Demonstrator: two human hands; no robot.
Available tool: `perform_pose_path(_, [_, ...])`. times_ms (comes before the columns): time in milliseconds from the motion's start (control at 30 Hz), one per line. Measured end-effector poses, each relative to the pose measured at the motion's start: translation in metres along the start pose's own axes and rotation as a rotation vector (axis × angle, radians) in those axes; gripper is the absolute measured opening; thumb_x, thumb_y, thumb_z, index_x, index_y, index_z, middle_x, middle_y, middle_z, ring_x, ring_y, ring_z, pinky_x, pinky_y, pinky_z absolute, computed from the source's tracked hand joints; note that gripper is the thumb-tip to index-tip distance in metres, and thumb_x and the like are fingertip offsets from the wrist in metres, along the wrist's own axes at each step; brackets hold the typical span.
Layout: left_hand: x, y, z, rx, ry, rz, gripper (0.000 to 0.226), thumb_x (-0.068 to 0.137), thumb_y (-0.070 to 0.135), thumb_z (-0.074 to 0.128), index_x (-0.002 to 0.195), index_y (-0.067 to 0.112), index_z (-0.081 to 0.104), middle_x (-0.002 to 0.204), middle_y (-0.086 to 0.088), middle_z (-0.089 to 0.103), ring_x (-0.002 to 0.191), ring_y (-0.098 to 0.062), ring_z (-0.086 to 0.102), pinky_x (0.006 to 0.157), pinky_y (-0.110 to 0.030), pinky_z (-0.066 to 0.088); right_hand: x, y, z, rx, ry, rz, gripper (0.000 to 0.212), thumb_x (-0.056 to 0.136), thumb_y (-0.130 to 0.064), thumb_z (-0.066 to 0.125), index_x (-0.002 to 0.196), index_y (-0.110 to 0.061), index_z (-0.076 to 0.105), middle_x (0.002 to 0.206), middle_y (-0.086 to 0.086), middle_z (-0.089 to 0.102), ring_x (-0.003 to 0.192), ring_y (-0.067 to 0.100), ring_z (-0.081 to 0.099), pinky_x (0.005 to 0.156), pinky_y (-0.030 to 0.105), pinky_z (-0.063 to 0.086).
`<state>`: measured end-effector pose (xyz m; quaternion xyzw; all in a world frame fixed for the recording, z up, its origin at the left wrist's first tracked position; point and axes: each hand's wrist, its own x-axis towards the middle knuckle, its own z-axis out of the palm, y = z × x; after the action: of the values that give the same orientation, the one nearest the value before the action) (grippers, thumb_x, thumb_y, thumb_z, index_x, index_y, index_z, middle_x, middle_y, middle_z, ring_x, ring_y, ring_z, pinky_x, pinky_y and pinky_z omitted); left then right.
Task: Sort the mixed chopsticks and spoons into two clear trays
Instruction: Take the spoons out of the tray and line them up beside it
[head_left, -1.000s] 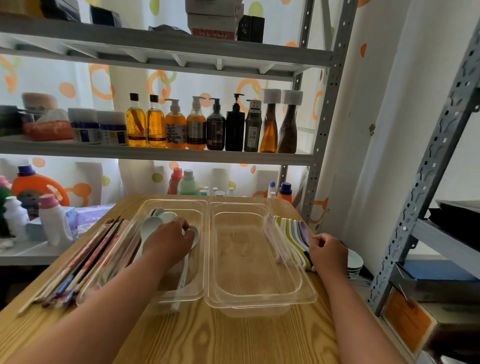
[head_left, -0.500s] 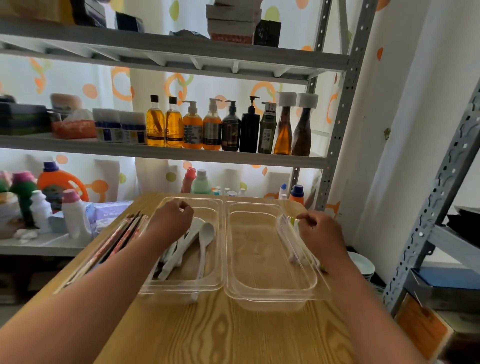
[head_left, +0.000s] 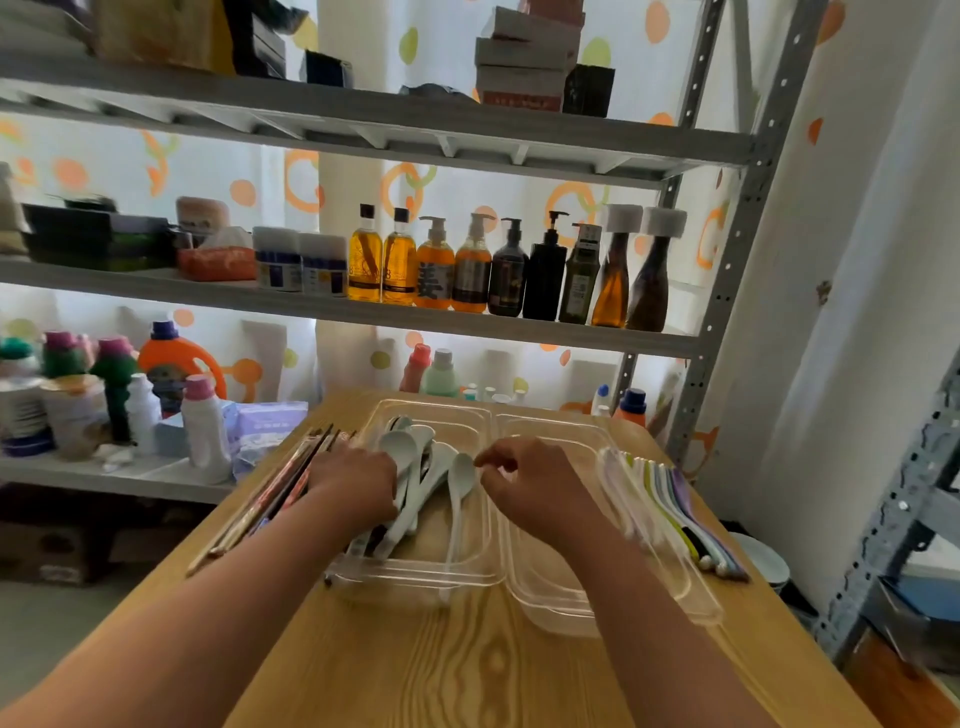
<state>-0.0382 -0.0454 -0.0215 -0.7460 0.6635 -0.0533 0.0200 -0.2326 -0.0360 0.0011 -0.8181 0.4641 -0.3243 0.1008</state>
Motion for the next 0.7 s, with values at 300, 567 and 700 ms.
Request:
perform_pose_path(300, [-0.010, 0.005, 0.010, 0.129, 0.025, 0.057, 0.068, 0.072, 0.072, 0.059, 0.120, 0.024, 0.058, 0.124, -0.004, 0.055, 0.121, -0.027, 0.039, 0.095, -0.041, 0.034, 0.009, -0.026, 0.038, -0.099, -0.226, -0.030, 0.030, 0.088, -0.016, 0.050, 0.113, -0.021, 0.067, 0.116, 0.006, 0.062, 0.111, 0.020, 0.052, 0.094, 0.033, 0.044])
perform_pose_path(567, [-0.008, -0.007, 0.001, 0.075, 0.205, 0.109, 0.031, 0.092, 0.042, 0.053, 0.111, 0.021, 0.063, 0.105, -0.002, 0.065, 0.099, -0.018, 0.058, 0.089, -0.034, 0.044, 0.011, -0.030, 0.056, -0.234, -0.407, 0.004, 0.036, 0.090, -0.010, 0.049, 0.121, -0.022, 0.061, 0.129, 0.005, 0.056, 0.121, 0.022, 0.048, 0.103, 0.039, 0.040])
perform_pose_path(700, [-0.007, -0.019, -0.003, -0.066, 0.168, 0.122, 0.030, 0.088, 0.041, 0.062, 0.109, 0.020, 0.062, 0.107, 0.000, 0.065, 0.099, -0.018, 0.060, 0.090, -0.033, 0.048, 0.012, -0.028, 0.057, -0.112, -0.333, 0.069, 0.036, 0.088, -0.005, 0.048, 0.119, -0.016, 0.062, 0.122, 0.005, 0.061, 0.114, 0.019, 0.054, 0.100, 0.036, 0.045])
